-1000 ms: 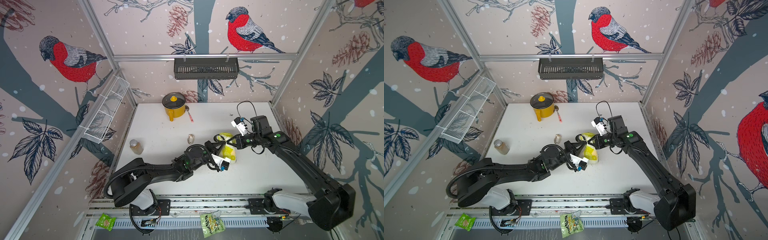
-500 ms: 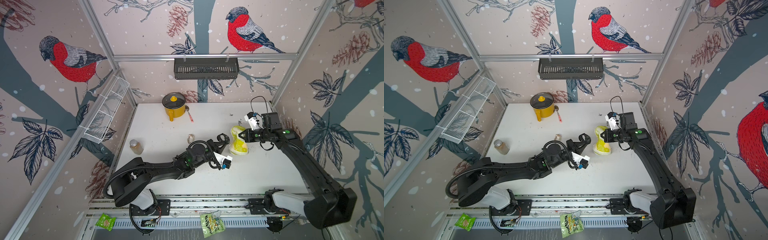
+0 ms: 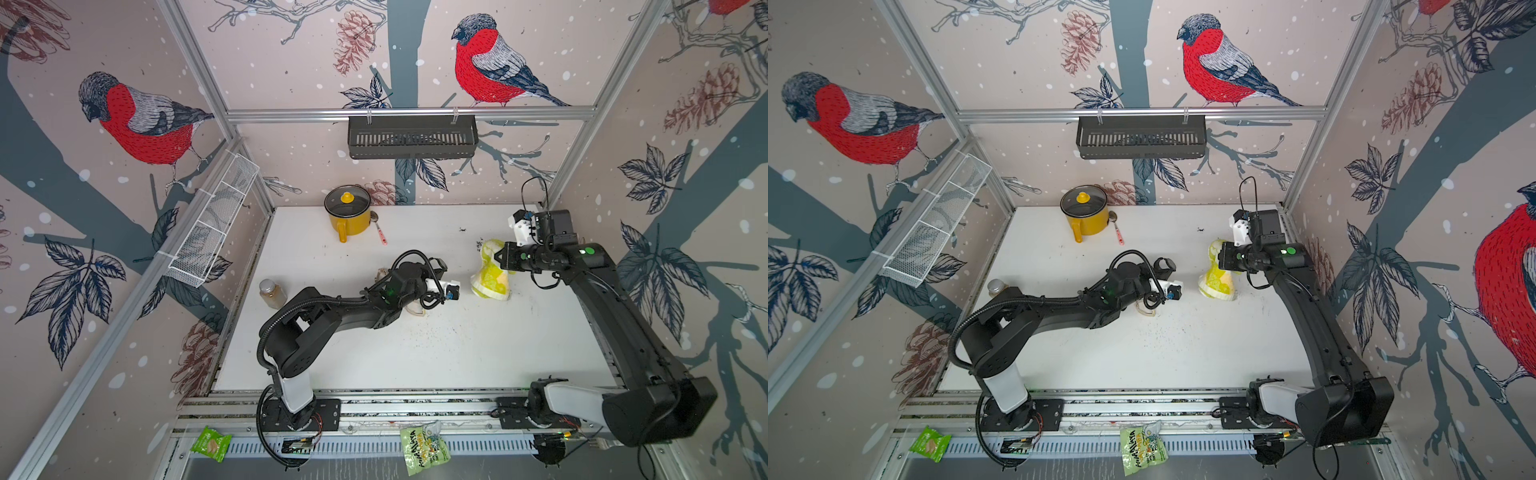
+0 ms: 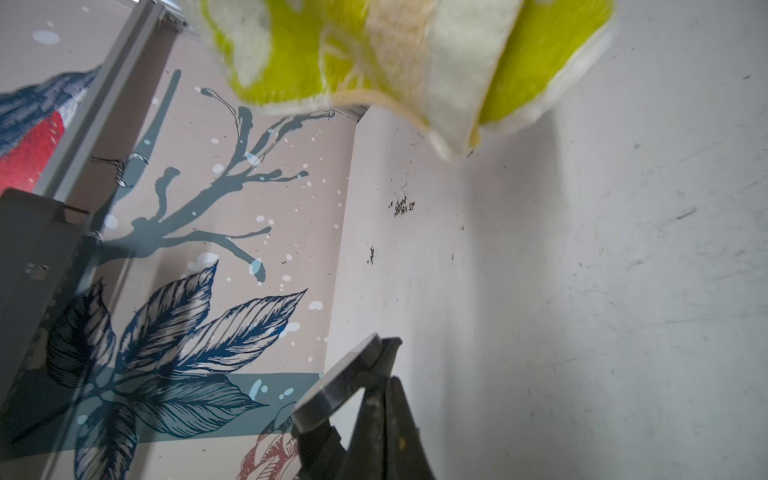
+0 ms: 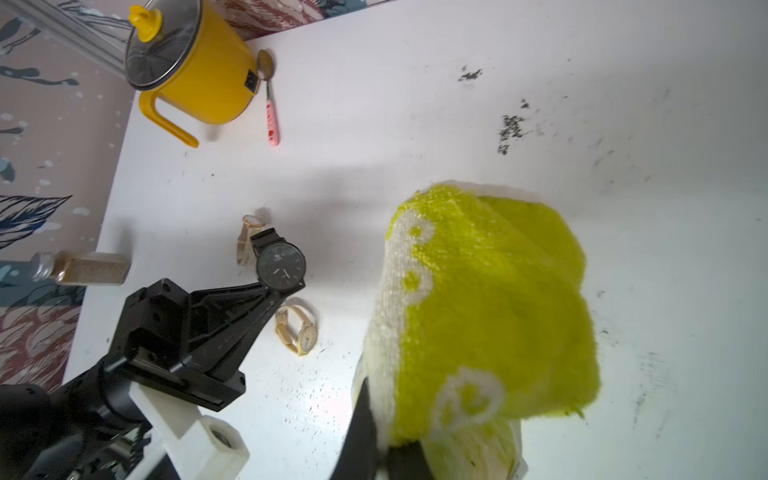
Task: Wipe the watch dial
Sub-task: Wipe the dirt from the watch dial, then place the cleaning item at the center of the board, then place the watch at the center of the board.
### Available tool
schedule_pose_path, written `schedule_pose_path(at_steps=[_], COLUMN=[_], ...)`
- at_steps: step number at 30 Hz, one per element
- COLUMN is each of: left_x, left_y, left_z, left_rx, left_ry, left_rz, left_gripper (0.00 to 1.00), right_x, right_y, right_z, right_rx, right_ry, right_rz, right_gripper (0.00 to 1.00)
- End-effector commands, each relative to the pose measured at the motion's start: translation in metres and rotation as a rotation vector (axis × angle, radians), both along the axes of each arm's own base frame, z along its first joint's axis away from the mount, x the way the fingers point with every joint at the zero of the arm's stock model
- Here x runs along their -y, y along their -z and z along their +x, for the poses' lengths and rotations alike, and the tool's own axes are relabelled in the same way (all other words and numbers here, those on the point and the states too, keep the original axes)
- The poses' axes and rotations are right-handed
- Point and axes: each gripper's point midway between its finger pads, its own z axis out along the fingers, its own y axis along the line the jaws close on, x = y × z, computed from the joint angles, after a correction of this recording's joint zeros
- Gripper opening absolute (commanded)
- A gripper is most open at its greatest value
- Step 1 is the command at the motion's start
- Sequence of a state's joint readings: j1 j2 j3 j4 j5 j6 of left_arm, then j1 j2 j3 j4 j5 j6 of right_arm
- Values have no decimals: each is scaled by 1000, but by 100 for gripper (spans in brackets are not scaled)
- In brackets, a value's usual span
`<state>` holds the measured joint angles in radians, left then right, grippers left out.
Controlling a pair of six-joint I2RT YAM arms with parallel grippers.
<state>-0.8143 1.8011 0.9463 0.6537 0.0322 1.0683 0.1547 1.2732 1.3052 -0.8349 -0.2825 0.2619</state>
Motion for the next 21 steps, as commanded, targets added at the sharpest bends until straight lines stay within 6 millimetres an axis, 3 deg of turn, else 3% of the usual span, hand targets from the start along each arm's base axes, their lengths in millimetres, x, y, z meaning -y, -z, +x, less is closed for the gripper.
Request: schedule_pose_path(at_steps=[1,4,11,21], left_x=[-7,-7,2,2], left_y=[7,11,20,71], left_z=[18,35,41,63], left_rx=[-137,-214,-378,-479], left_ry=[-57,-116,-118,-213], left_rz=[-76,-116,-214,-52], left_gripper=[0,0,0,0], right_x=[25,21,26,35], right_y=[16,21,22,36], right_z=[0,3,11,14], right_rx=[-67,-73,-57,-106], right_ry=[121,127,131,141], right_rz=[-83,-36,-42,-53], right_gripper=[6,6,6,6])
